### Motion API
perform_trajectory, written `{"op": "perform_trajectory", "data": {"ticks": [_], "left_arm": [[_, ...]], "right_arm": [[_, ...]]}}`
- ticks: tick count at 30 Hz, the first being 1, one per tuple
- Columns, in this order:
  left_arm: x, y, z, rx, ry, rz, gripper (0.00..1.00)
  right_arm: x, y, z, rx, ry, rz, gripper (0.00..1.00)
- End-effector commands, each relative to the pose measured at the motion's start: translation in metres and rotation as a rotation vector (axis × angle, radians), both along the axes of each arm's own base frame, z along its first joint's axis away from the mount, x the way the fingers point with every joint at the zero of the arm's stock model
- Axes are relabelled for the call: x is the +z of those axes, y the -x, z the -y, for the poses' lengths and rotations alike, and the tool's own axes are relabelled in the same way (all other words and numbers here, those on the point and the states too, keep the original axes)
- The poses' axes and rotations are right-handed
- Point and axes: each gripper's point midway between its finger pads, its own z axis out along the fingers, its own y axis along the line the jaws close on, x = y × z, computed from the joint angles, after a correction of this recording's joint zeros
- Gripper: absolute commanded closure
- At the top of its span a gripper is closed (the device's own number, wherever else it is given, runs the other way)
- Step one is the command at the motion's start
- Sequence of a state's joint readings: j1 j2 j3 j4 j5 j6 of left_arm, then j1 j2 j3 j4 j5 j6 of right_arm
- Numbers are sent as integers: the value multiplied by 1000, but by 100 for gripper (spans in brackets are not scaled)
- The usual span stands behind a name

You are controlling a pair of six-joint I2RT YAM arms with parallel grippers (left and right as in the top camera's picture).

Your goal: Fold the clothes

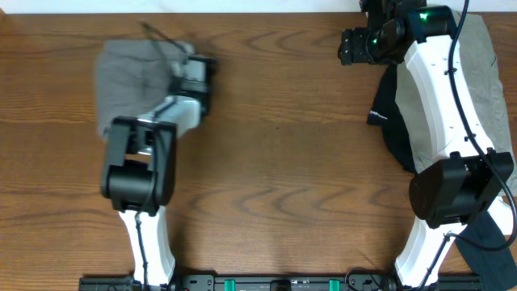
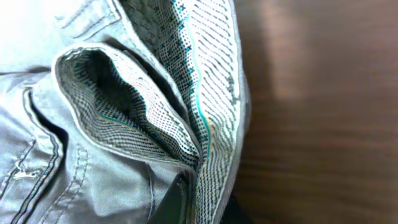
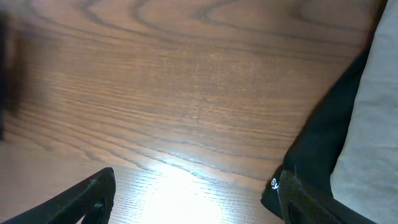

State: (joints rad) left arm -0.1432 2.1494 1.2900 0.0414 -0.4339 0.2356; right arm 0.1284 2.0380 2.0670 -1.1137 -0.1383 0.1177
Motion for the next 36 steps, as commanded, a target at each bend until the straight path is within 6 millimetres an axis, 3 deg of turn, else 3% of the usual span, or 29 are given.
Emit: {"op": "perform_trajectory", "data": {"ticks": [1, 4, 8, 11, 17, 28, 36], "left_arm": [[-10, 2, -32, 93, 6, 20, 94], [-5, -6, -51, 118, 37, 65, 94], [-16, -11, -52, -4, 185, 34, 94], [-26, -2, -53, -47, 240, -26, 94], [-43, 24, -65, -84, 188, -169, 94], [-14, -19, -97, -188, 21, 8, 94], [-24, -31, -96, -218, 16, 63, 94]], "right_arm": [[-2, -1, 1, 9, 5, 0, 18], [-2, -1, 1, 9, 5, -1, 18], [-2, -1, 1, 9, 5, -1, 18], [-2, -1, 1, 3, 1, -2, 17], [-2, -1, 0, -1, -4, -2, 17], [-1, -2, 0, -1, -5, 3, 16], [-1, -3, -2, 2, -10, 7, 16]]}}
